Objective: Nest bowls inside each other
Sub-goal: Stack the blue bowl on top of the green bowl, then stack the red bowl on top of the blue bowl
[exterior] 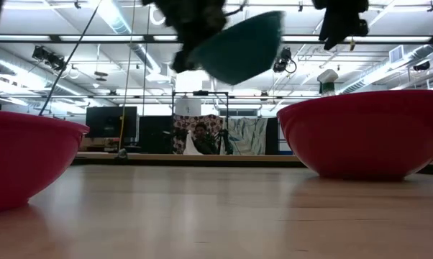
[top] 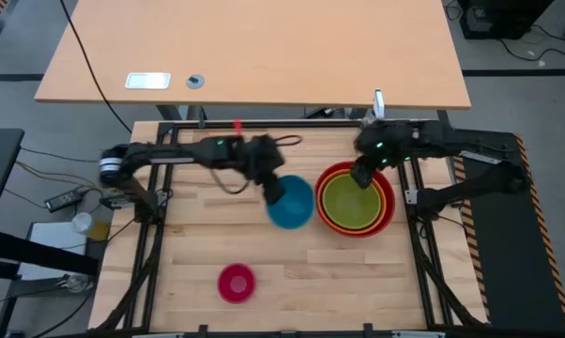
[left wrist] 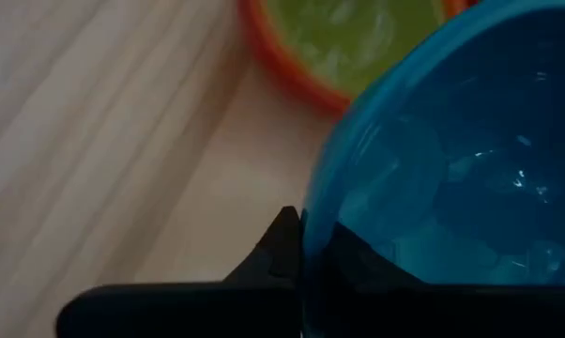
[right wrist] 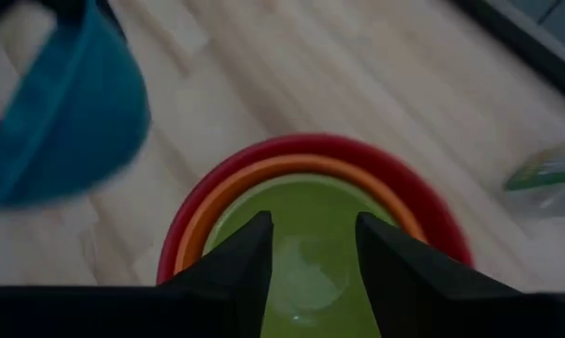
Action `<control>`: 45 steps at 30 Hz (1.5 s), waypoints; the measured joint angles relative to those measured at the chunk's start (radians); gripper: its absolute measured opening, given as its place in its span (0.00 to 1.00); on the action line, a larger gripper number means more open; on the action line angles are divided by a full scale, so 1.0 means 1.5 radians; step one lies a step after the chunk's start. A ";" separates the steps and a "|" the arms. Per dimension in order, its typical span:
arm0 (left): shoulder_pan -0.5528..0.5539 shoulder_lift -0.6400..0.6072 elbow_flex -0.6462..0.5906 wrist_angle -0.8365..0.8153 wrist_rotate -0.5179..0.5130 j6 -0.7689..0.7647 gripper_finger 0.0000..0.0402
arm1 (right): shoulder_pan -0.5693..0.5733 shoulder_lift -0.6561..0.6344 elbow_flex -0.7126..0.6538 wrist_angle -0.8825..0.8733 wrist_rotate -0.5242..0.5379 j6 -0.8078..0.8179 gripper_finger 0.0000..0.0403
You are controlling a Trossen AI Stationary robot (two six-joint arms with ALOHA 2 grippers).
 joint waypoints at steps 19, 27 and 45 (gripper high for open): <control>0.014 0.478 0.558 -0.058 0.037 0.021 0.04 | -0.059 -0.189 0.001 0.025 0.034 0.066 0.39; -0.007 0.504 0.585 -0.033 0.010 0.040 0.34 | -0.058 -0.179 0.000 -0.006 0.034 0.052 0.39; -0.017 0.353 0.534 -0.164 -0.094 0.225 0.51 | -0.058 -0.178 0.000 -0.007 0.032 0.053 0.39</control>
